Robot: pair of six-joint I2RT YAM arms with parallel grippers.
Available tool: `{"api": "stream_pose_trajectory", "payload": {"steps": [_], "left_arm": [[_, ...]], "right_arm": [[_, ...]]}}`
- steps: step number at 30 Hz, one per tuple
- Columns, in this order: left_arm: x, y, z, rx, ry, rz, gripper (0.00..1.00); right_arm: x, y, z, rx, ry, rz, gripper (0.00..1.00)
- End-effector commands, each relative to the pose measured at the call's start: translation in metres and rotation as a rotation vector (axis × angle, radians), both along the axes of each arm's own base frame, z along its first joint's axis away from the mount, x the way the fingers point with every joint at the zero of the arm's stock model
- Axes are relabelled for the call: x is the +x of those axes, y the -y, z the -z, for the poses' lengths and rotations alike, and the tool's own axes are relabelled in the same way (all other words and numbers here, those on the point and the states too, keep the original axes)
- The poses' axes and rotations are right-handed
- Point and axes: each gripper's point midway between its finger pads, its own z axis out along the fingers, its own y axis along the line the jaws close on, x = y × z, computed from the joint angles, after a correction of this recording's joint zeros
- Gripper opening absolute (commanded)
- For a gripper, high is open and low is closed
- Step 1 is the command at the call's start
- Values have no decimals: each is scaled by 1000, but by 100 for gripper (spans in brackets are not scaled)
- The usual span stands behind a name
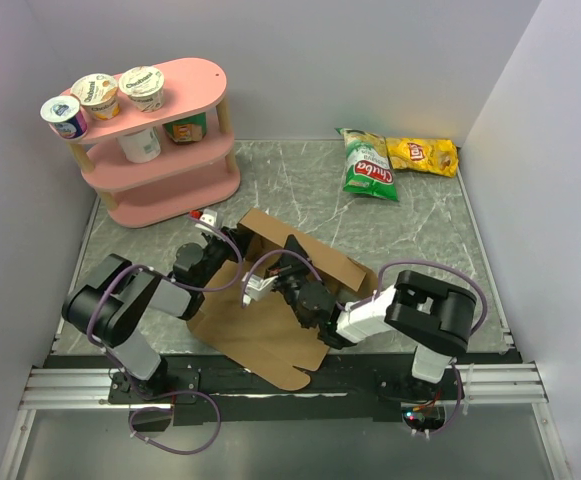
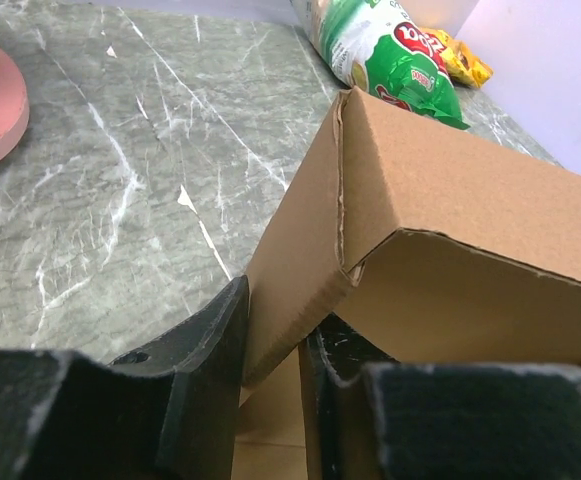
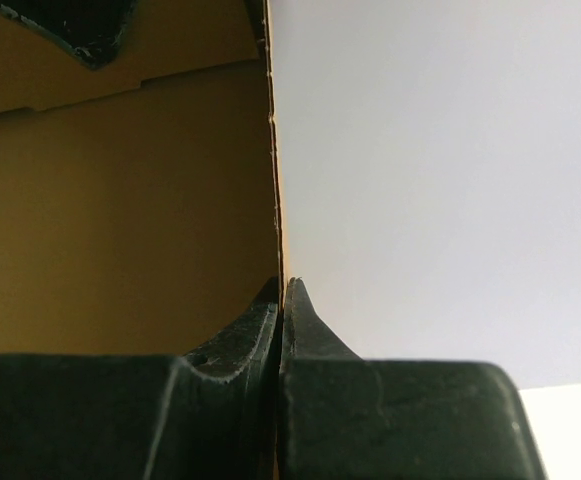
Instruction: Fold the paper box
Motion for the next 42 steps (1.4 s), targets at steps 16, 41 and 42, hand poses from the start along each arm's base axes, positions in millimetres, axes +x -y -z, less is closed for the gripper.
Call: {"api": "stream_pose_trajectory", "payload": {"steps": [16, 41, 42], "left_arm": [[13, -36, 3, 127, -9, -410, 20], [-7, -12, 12, 160, 1, -330, 72], [-8, -12, 13, 155, -2, -327, 74]], "right_arm": [[-12, 3, 31, 23, -117, -15, 0], [-10, 8, 23, 58, -129, -7, 0], [-11, 7, 23, 60, -129, -8, 0]]}}
